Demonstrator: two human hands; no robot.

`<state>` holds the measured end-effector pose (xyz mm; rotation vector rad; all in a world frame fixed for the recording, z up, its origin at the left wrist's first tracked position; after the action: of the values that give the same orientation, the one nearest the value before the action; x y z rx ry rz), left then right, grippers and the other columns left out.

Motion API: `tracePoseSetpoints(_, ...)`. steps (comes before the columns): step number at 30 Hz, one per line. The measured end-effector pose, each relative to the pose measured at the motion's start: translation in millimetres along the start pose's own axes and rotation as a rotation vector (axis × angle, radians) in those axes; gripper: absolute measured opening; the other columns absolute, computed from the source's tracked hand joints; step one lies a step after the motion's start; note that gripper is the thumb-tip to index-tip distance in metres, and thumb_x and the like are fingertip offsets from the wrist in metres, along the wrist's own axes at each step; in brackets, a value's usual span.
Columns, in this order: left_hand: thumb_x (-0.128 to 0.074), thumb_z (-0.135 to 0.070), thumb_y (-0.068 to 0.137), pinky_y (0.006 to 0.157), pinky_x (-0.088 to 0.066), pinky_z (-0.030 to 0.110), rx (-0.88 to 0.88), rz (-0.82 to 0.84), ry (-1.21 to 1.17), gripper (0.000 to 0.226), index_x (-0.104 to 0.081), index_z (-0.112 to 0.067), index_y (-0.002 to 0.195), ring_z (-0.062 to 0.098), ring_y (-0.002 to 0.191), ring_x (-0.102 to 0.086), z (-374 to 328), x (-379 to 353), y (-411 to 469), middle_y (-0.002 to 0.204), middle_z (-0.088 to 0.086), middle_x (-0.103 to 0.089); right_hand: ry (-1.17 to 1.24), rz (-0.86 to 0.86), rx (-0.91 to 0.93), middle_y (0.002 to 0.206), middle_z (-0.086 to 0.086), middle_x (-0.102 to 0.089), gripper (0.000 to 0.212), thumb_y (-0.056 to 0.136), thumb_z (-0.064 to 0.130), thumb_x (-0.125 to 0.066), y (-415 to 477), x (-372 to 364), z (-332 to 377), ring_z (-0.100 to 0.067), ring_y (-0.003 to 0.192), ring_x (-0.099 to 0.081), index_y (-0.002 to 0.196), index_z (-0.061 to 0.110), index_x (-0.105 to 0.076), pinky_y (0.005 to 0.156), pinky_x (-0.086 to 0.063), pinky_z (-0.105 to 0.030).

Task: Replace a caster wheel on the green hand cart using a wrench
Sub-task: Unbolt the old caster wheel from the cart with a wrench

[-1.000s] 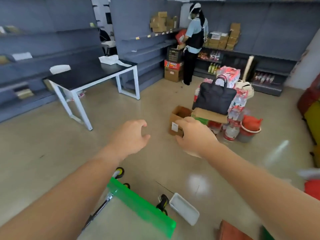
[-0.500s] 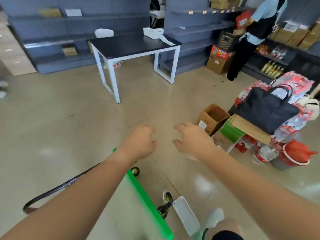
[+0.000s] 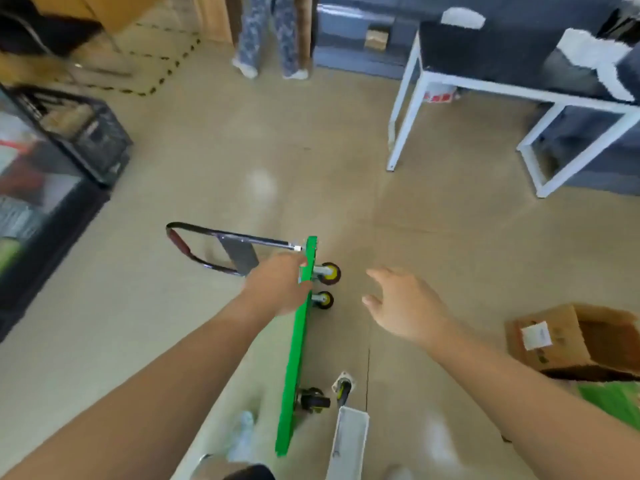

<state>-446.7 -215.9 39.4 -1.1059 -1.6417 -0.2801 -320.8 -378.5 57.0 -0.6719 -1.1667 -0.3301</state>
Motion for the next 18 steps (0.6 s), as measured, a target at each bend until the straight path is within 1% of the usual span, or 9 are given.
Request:
tracePoseSetpoints(2, -0.062, -0.037, 0.102, 0.111, -0.046, 0.041, 0.085, 0.067, -0.02, 0.046, -0.054, -0.021, 0.145, 0.027, 0.137, -0.052, 11.8, -46.7, -14.8, 0.148, 0.004, -0.057, 0.033, 0.061, 0.033, 0.143, -0.002, -0.055, 0.053, 0.096, 0.042, -0.057, -4.1, -32.6, -11.7, -0.03, 0.126, -0.056, 0.146, 0.027, -0.047, 0.099, -0.049, -0.041)
tracePoseSetpoints(4, -0.062, -0.037, 0.102, 0.113, -0.044, 0.04, 0.142, 0.127, -0.037, 0.047, -0.054, -0.022, 0.146, 0.025, 0.137, -0.052, 24.5, -90.0, -27.5, 0.149, 0.003, -0.056, 0.081, 0.119, 0.048, 0.143, -0.002, -0.053, 0.053, 0.097, 0.043, -0.057, -10.0, -68.6, -21.4, -0.03, 0.127, -0.055, 0.146, 0.027, -0.047, 0.101, -0.049, -0.042)
tracePoseSetpoints(7, -0.064, -0.037, 0.101, 0.11, -0.045, 0.035, 0.21, 0.167, -0.108, 0.044, -0.056, -0.022, 0.142, 0.024, 0.127, -0.059, 53.2, -145.7, -35.0, 0.144, 0.002, -0.06, 0.142, 0.179, 0.065, 0.146, -0.002, -0.051, 0.055, 0.098, 0.044, -0.056, -11.7, -129.1, -29.9, -0.029, 0.127, -0.054, 0.148, 0.024, -0.045, 0.1, -0.048, -0.041)
tracePoseSetpoints(10, -0.065, -0.035, 0.101, 0.107, -0.046, 0.033, 0.247, 0.191, -0.17, 0.044, -0.057, -0.022, 0.142, 0.023, 0.121, -0.062, 95.3, -203.2, -29.5, 0.139, 0.001, -0.064, 0.217, 0.223, 0.028, 0.149, 0.001, -0.05, 0.056, 0.098, 0.046, -0.056, -1.3, -204.8, -36.3, -0.025, 0.129, -0.054, 0.149, 0.026, -0.044, 0.101, -0.047, -0.04)
tracePoseSetpoints(12, -0.066, -0.034, 0.1, 0.104, -0.047, 0.031, 0.269, 0.19, -0.224, 0.043, -0.058, -0.023, 0.141, 0.023, 0.116, -0.063, 130.3, -240.3, -12.9, 0.136, 0.001, -0.066, 0.279, 0.232, -0.014, 0.144, 0.002, -0.055, 0.055, 0.098, 0.047, -0.056, 19.4, -257.7, -38.7, -0.021, 0.122, -0.06, 0.148, 0.027, -0.046, 0.093, -0.048, -0.032)
tracePoseSetpoints(13, -0.066, -0.032, 0.1, 0.099, -0.046, 0.027, 0.279, 0.182, -0.264, 0.04, -0.06, -0.024, 0.139, 0.021, 0.111, -0.064, 148.4, -258.1, -2.3, 0.133, 0.001, -0.067, 0.322, 0.238, -0.033, 0.141, 0.002, -0.059, 0.054, 0.098, 0.047, -0.057, 32.7, -284.8, -38.7, -0.018, 0.116, -0.063, 0.147, 0.027, -0.048, 0.089, -0.048, -0.028)
tracePoseSetpoints(15, -0.066, -0.028, 0.101, 0.089, -0.042, 0.019, 0.281, 0.141, -0.371, 0.034, -0.065, -0.025, 0.136, 0.018, 0.105, -0.066, 179.8, -291.1, 21.0, 0.128, 0.001, -0.071, 0.446, 0.225, -0.078, 0.134, 0.003, -0.065, 0.047, 0.099, 0.043, -0.059, 60.5, -335.8, -38.5, -0.013, 0.109, -0.066, 0.143, 0.025, -0.054, 0.088, -0.047, -0.024)
tracePoseSetpoints(16, -0.065, -0.027, 0.102, 0.089, -0.041, 0.018, 0.282, 0.118, -0.426, 0.034, -0.066, -0.025, 0.135, 0.017, 0.107, -0.067, 193.7, -308.0, 31.8, 0.127, 0.001, -0.072, 0.507, 0.209, -0.104, 0.131, 0.004, -0.067, 0.045, 0.099, 0.041, -0.06, 74.0, -360.8, -39.3, -0.01, 0.104, -0.065, 0.14, 0.024, -0.057, 0.087, -0.046, -0.023)
tracePoseSetpoints(18, -0.065, -0.028, 0.102, 0.095, -0.043, 0.021, 0.263, 0.084, -0.534, 0.038, -0.063, -0.026, 0.14, 0.018, 0.115, -0.066, 215.3, -343.5, 51.8, 0.13, 0.0, -0.07, 0.604, 0.166, -0.144, 0.125, 0.005, -0.071, 0.041, 0.099, 0.039, -0.061, 99.7, -408.0, -41.8, -0.002, 0.093, -0.061, 0.136, 0.022, -0.06, 0.082, -0.043, -0.019)
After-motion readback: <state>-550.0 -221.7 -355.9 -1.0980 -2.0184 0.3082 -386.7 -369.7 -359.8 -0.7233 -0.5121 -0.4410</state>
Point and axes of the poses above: each hand's wrist, its own y-axis towards the middle knuckle, its own x-axis out of the back of the hand, z = x × y, the point moved 8 cm from there along y, towards the middle knuckle
